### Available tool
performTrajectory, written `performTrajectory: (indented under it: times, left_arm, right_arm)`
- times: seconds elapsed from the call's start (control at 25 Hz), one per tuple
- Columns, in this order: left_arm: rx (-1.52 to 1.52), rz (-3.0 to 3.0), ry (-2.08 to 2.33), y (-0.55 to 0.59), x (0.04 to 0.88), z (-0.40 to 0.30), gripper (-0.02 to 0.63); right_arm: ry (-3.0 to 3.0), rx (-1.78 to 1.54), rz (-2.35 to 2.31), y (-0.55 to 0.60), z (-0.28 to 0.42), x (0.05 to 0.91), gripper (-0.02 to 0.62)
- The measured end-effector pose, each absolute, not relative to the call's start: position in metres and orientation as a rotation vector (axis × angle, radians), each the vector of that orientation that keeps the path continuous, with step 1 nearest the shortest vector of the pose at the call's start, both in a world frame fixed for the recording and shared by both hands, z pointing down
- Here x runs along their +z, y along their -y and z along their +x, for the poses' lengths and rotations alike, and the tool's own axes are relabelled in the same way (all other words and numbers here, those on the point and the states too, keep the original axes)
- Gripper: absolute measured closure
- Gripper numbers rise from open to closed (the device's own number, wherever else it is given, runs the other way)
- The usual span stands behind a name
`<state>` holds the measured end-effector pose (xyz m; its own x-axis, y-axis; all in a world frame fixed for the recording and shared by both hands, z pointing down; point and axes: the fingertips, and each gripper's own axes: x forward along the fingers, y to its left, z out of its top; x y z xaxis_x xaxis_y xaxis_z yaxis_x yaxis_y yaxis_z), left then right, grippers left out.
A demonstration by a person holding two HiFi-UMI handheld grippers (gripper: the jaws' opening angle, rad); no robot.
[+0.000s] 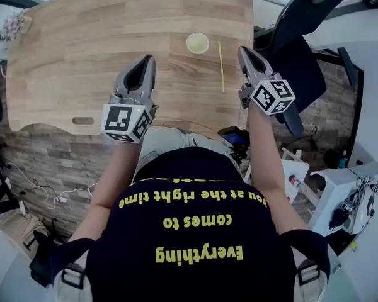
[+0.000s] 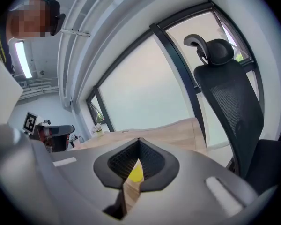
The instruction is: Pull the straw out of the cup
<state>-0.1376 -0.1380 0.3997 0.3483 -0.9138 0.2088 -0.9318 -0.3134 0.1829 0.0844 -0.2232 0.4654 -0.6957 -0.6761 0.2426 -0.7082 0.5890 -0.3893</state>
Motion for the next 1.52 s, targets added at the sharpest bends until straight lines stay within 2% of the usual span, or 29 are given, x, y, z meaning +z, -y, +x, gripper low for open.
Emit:
performTrajectory:
  times: [0.2,0.8,1.52]
  left_arm:
    - [0.078,2.356,1.66,0.134,0.391,-0.134,0.606]
    - [0.028,2.366,1.719,0.117,0.369,-0.132,0.606]
    - [0.026,2.314,1.775,0.106,0.37,-0.146,0.606]
  right_arm:
    - [2.81,0.552,1.262,0.219,0.095,0.43,0.589]
    - [2.939,0.353,1.297,0.191,0.105,0.358,0.589]
    - [2.971,0.393,1.416,0.175,0.134,0.336,0.589]
